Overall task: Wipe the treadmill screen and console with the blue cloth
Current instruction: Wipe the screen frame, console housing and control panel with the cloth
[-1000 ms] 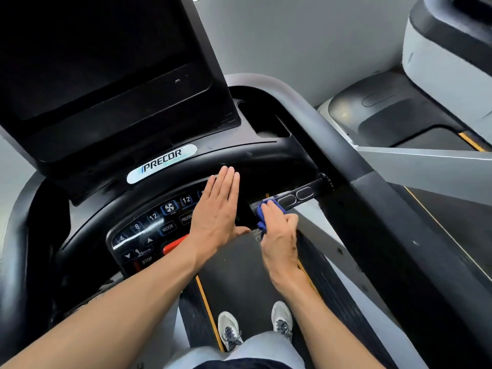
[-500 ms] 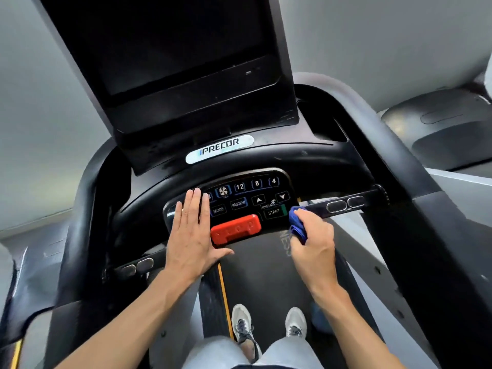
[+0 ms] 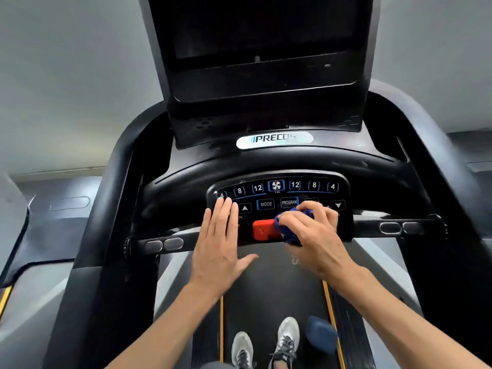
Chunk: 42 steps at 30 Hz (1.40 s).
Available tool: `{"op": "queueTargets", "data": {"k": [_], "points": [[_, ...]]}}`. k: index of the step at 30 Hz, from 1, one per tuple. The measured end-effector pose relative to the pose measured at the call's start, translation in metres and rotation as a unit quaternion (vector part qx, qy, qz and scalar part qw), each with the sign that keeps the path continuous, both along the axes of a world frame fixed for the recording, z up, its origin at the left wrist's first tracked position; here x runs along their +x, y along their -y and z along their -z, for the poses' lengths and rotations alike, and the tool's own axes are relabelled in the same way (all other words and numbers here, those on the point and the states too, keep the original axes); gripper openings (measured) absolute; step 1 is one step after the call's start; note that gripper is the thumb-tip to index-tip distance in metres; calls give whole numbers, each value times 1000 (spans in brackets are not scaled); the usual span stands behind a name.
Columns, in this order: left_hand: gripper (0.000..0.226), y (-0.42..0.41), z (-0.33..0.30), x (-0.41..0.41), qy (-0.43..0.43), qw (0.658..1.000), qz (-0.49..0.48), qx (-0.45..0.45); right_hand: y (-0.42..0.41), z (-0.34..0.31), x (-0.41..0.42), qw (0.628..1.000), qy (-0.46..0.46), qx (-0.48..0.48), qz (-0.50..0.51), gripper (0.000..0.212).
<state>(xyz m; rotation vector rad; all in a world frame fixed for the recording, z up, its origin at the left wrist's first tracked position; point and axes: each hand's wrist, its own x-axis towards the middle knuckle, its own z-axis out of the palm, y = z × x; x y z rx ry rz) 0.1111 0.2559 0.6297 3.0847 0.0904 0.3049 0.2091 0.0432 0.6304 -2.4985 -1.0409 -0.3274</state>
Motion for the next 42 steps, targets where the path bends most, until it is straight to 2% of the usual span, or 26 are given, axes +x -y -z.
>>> {"op": "queueTargets", "data": {"k": [4,6,12,18,21,23,26,29,32,35,37,39,42], "points": [[122,-11,13,2,12,1000,10,0,0,-2,-6,999,-39,-23,-13,61],[120,-13,20,6,26,1000,13,-7,-11,-4,-12,997,-64,-14,-29,68],[116,-15,46,13,89,995,24,-26,-51,-6,-8,994,-85,-36,-59,55],[120,-17,57,14,95,995,29,3,-29,-3,-7,998,-63,-24,-11,66],[103,-16,63,18,128,992,20,9,-54,0,-9,998,-66,-4,-18,52],[94,-15,66,21,147,989,19,4,-55,0,-7,997,-67,-22,-30,50],[105,-15,69,21,131,991,25,15,-27,-7,-1,996,-67,-57,-1,56],[107,-15,72,22,132,991,22,16,-18,-12,1,996,-63,-47,52,58],[95,-13,73,25,154,988,13,-1,-54,-6,-7,997,-68,-22,21,52],[80,-12,72,26,174,984,23,-28,-77,-2,-17,996,-72,-38,-46,47],[86,-13,72,26,172,985,25,-20,-63,-4,-16,995,-75,-45,-53,52],[99,-15,73,26,162,987,25,4,-38,-4,-14,997,-67,-36,-16,59],[106,-16,72,26,154,988,23,13,-23,4,-21,999,-6,-33,41,52]]}}
